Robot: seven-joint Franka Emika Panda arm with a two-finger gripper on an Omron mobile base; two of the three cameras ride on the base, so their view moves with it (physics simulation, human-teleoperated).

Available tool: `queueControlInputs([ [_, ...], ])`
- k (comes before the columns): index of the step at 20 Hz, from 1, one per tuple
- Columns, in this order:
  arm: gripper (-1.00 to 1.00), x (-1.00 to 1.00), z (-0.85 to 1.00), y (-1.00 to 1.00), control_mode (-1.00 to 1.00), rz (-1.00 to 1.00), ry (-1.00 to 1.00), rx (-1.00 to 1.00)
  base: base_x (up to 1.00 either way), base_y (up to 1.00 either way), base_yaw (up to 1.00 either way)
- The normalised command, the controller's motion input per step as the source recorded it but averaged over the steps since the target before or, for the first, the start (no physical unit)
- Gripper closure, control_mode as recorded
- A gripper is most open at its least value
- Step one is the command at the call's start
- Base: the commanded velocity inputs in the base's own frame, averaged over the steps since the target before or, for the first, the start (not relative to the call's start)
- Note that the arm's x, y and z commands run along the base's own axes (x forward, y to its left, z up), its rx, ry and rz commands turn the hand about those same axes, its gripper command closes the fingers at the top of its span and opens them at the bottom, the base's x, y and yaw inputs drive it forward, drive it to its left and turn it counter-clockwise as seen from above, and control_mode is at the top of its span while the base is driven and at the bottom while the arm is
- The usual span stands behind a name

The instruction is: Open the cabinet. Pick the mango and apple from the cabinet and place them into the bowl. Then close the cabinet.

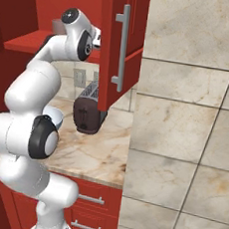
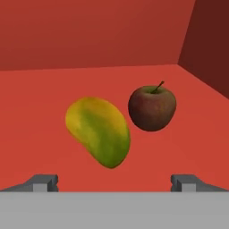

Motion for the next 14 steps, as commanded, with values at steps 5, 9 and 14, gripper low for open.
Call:
queueControlInputs([
  [5, -1.0, 0.44, 0.0, -0.07, -1.0, -0.03, 0.0, 0.0, 0.0, 0.0, 0.0],
  [9, -1.0, 0.39, -0.03, 0.0, -1.0, -0.02, 0.0, 0.0, 0.0, 0.0, 0.0],
  [14, -1.0, 0.33, -0.01, 0.0, -1.0, 0.0, 0.0, 0.0, 0.0, 0.0, 0.0],
])
